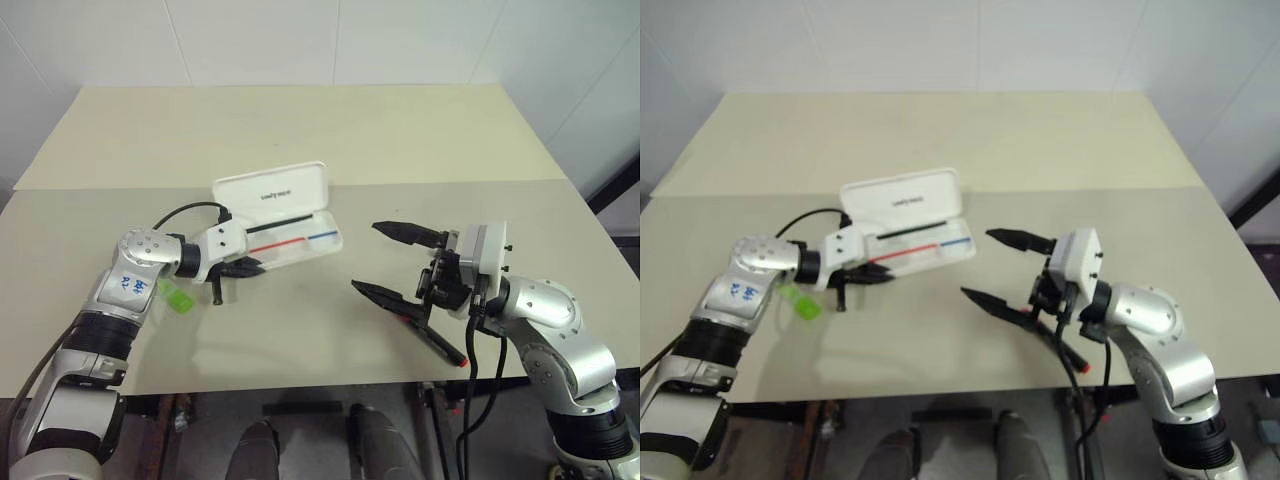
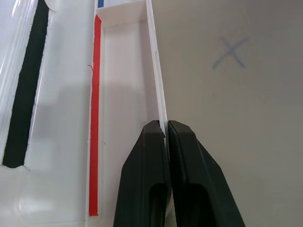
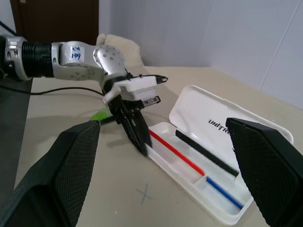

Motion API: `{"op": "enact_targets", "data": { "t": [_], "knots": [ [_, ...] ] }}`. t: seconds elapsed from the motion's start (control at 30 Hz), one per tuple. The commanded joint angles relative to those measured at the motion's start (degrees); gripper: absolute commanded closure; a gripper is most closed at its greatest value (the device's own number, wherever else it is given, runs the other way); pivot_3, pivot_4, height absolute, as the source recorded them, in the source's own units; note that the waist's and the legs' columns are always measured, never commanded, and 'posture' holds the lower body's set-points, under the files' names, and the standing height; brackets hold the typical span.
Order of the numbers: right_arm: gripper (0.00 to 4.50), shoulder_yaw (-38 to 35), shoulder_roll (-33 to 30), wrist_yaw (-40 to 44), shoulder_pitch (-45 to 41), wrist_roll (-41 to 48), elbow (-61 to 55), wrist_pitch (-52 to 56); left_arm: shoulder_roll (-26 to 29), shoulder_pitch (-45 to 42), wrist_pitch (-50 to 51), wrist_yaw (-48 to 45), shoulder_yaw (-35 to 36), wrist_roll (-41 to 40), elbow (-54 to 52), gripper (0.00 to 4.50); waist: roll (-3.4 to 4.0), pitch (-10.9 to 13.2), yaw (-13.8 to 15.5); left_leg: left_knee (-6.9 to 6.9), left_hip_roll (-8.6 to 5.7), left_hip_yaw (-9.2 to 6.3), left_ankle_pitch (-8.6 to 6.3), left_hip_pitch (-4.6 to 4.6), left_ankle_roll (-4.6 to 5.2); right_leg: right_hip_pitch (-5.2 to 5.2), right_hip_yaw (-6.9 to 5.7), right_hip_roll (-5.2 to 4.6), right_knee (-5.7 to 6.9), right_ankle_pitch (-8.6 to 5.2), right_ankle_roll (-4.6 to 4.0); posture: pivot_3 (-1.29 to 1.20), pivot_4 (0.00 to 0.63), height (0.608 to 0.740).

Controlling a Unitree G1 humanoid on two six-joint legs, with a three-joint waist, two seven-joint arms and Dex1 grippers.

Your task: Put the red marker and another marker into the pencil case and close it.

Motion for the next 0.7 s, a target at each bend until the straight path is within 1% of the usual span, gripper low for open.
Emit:
{"op": "enact_targets", "data": {
  "t": [0.03,0.13,0.3,0.4,0.53,0.7],
  "knots": [
    [0.00,-2.16,-0.76,0.50,-0.62,1.23,-0.86,-0.22,1.27,1.49,-1.32,-5.11,0.54,-3.57,-5.76,4.48,0.00,0.00,0.11,-0.02,0.00,0.00,-0.01,-0.03,0.01,-0.02,0.00,0.00,0.00,0.02,0.05,0.00,0.150,0.740],
    [0.00,-2.50,-1.02,0.47,-0.24,1.47,-1.04,-0.06,2.75,2.83,0.47,-5.49,1.34,-3.48,-9.75,4.48,0.00,0.00,0.33,-0.04,0.00,-0.03,-0.07,-0.09,0.05,-0.05,-0.02,0.00,0.01,0.10,0.32,0.00,0.150,0.740],
    [0.00,-2.93,-1.42,0.55,0.80,1.57,-1.42,0.09,3.93,5.58,1.84,-5.74,1.66,-3.94,-15.21,4.48,0.00,0.00,0.51,-0.04,0.00,-0.03,-0.11,-0.10,0.06,-0.06,-0.02,0.00,-0.01,0.05,0.31,0.00,0.150,0.740],
    [0.00,-3.23,-1.57,0.70,1.22,1.64,-1.65,0.31,3.41,7.21,2.10,-4.94,1.10,-3.64,-17.50,4.48,0.00,0.01,0.64,0.00,0.00,-0.03,-0.11,-0.08,0.06,-0.05,-0.01,0.00,0.00,-0.06,0.12,0.00,0.150,0.740],
    [0.00,-3.81,-1.93,0.83,1.63,1.89,-2.13,0.71,1.40,7.42,4.39,-3.84,-0.29,-3.58,-20.18,4.48,0.00,0.01,0.85,0.04,0.00,-0.03,-0.11,-0.08,0.06,-0.05,-0.02,0.00,0.00,-0.08,0.06,0.00,0.150,0.740],
    [0.00,-4.20,-2.25,0.45,1.81,2.35,-2.97,1.27,0.27,6.38,4.50,-3.45,-1.80,-2.40,-19.11,4.48,0.00,0.00,1.13,0.06,0.00,-0.03,-0.11,-0.08,0.06,-0.04,-0.01,0.01,0.00,-0.08,0.06,0.00,0.150,0.740]
  ]
}}
